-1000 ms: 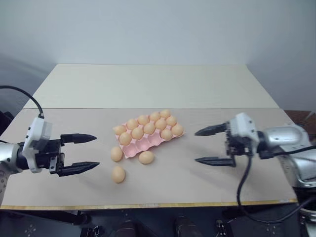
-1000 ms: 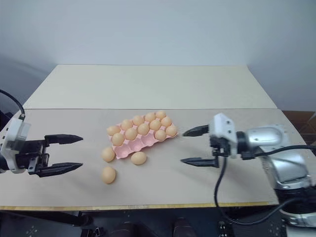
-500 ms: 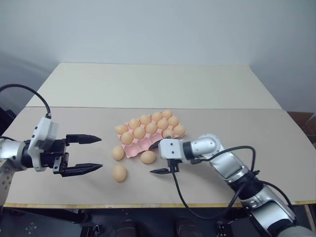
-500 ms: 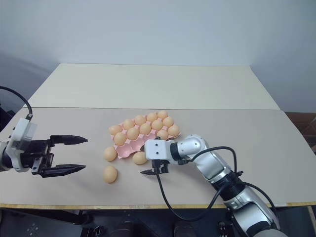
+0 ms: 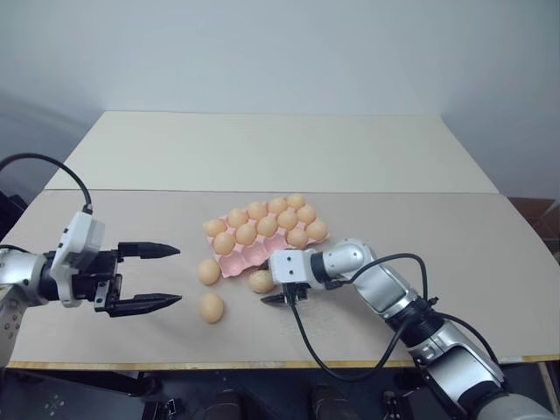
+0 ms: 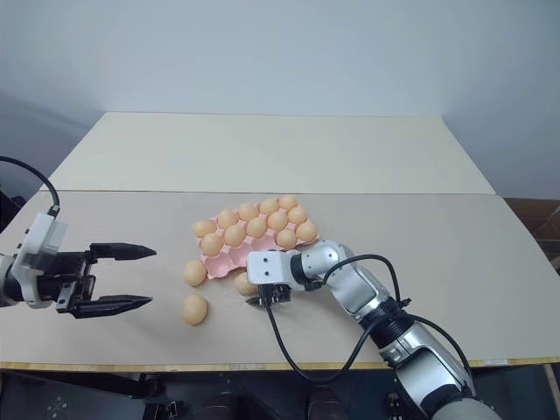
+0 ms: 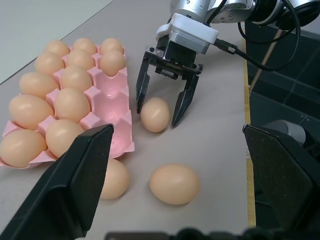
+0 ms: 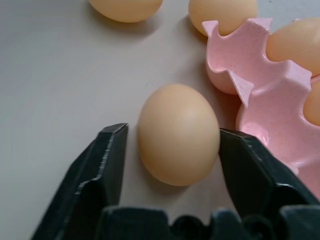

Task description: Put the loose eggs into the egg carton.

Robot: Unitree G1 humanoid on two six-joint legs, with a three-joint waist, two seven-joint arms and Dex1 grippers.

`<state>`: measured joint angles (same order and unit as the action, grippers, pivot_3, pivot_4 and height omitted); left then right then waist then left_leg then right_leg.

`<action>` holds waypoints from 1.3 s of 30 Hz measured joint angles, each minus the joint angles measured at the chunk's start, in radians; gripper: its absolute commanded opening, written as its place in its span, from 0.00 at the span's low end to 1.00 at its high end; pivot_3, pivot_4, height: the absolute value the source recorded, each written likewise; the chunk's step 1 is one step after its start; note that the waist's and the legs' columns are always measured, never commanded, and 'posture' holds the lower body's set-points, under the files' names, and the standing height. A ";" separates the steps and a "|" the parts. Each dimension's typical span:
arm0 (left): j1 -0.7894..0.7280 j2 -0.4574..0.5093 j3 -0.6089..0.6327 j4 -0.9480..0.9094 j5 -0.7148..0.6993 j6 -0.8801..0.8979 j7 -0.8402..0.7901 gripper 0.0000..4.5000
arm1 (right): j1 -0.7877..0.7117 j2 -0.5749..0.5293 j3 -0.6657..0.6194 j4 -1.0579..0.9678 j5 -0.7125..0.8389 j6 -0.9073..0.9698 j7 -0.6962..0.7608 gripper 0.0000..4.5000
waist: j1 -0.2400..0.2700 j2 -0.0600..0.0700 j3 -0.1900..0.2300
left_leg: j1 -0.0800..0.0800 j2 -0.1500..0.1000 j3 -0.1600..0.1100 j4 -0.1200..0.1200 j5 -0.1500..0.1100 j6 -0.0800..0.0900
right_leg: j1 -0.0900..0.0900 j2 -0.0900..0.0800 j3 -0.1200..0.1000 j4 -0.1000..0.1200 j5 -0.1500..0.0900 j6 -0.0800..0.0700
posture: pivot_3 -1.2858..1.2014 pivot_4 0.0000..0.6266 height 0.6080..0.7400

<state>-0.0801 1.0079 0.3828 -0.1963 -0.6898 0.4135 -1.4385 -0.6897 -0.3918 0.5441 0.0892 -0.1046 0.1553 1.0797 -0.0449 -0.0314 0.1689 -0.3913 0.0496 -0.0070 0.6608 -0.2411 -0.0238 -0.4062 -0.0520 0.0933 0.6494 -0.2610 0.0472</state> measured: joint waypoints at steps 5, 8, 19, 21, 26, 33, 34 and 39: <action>0.000 0.000 0.000 -0.004 0.000 0.000 0.003 1.00 | 0.009 -0.001 -0.004 -0.010 0.000 0.000 -0.004 0.36 | 0.000 0.000 0.000 | 0.000 0.000 0.000 0.000 0.000 0.000 | 0.000 0.000 0.000 0.000 0.000 0.000 | 0.52 0.24 1.00; -0.002 0.000 0.000 -0.004 0.002 0.000 0.005 1.00 | 0.016 -0.003 -0.034 -0.056 0.025 0.023 -0.006 0.36 | 0.000 0.000 0.000 | 0.000 0.000 0.000 0.000 0.000 0.000 | 0.000 0.000 0.000 0.000 0.000 0.000 | 0.52 0.24 1.00; -0.087 -0.024 0.000 0.001 -0.049 0.033 0.059 1.00 | -0.045 -0.010 -0.186 -0.096 0.095 0.108 -0.084 0.36 | -0.001 0.000 0.000 | 0.000 0.000 0.000 0.000 0.000 0.000 | 0.000 0.000 0.000 0.000 0.000 0.000 | 0.52 0.24 1.00; -0.090 -0.024 0.000 0.002 -0.049 0.033 0.060 1.00 | -0.045 -0.010 -0.186 -0.047 0.066 0.108 -0.120 0.42 | -0.001 0.000 0.000 | 0.000 0.000 0.000 0.000 0.000 0.000 | 0.000 0.000 0.000 0.000 0.000 0.000 | 0.52 0.24 1.00; -0.096 -0.024 -0.004 0.006 -0.049 0.033 0.059 1.00 | -0.047 -0.007 -0.184 -0.006 0.025 0.112 -0.170 0.80 | -0.002 0.000 0.000 | 0.000 0.000 0.000 0.000 0.000 0.000 | 0.000 0.000 0.000 0.000 0.000 0.000 | 0.52 0.24 1.00; -0.096 -0.024 -0.008 0.006 -0.049 0.033 0.059 1.00 | -0.042 -0.011 -0.206 -0.051 0.043 0.136 -0.178 0.99 | -0.001 0.000 0.000 | 0.000 0.000 0.000 0.000 0.000 0.000 | 0.000 0.000 0.000 0.000 0.000 0.000 | 0.52 0.24 1.00; -0.096 -0.024 -0.008 0.006 -0.049 0.033 0.060 1.00 | -0.039 -0.025 -0.214 -0.071 0.057 0.138 -0.167 0.99 | -0.001 0.000 0.000 | 0.000 0.000 0.000 0.000 0.000 0.000 | 0.000 0.000 0.000 0.000 0.000 0.000 | 0.52 0.24 1.00; -0.091 -0.024 -0.010 0.009 -0.046 0.033 0.061 1.00 | 0.035 -0.134 -0.321 -0.215 0.200 0.180 -0.069 0.99 | 0.007 0.000 0.000 | -0.001 0.000 -0.001 0.000 0.000 0.000 | 0.000 0.000 -0.001 -0.001 0.000 0.000 | 0.52 0.24 1.00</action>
<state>-0.1711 0.9835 0.3733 -0.1872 -0.7358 0.4462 -1.3779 -0.6544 -0.5263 0.2229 -0.1254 0.0958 0.3355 1.0104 -0.0383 -0.0315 0.1690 -0.3922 0.0494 -0.0076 0.6608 -0.2411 -0.0238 -0.4058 -0.0525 0.0928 0.6484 -0.2611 0.0472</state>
